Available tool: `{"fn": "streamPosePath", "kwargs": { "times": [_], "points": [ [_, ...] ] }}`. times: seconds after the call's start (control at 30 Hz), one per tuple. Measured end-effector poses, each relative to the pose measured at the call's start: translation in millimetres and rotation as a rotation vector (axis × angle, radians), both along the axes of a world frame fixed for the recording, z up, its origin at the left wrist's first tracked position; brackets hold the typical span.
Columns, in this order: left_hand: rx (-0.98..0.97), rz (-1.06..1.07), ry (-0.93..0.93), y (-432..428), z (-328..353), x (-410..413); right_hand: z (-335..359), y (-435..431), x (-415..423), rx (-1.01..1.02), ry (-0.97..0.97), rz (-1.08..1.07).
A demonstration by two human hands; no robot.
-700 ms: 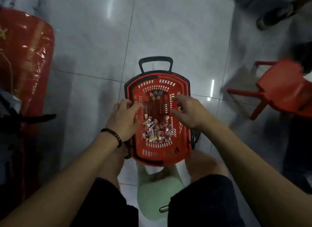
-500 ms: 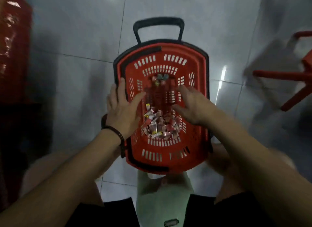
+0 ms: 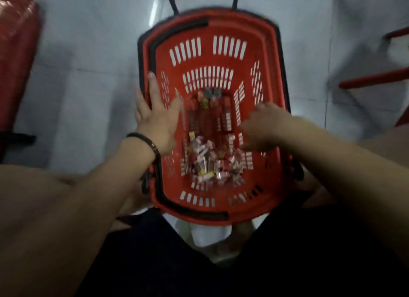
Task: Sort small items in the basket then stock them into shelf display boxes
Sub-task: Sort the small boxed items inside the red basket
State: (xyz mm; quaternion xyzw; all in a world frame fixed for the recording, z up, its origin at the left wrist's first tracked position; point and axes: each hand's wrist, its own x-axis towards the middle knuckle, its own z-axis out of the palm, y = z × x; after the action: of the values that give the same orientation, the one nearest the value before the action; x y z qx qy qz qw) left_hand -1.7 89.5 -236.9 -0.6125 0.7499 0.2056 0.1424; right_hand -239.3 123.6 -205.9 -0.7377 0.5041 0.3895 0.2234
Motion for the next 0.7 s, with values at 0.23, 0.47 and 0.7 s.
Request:
{"fn": "streamPosePath", "kwargs": {
  "times": [0.23,0.47,0.7],
  "points": [
    [-0.036,-0.044,-0.021,32.8,8.2,6.3,-10.5,55.1,0.9,-0.227,-0.15,-0.113],
    [-0.286,-0.365,0.014,53.3,7.1,-18.0,9.3,64.7,-5.0,-0.303,-0.452,-0.298],
    [0.41,-0.338,-0.081,43.3,-108.5,-45.2,0.4,36.2,-6.9,-0.3,-0.54,-0.294]
  ]
}}
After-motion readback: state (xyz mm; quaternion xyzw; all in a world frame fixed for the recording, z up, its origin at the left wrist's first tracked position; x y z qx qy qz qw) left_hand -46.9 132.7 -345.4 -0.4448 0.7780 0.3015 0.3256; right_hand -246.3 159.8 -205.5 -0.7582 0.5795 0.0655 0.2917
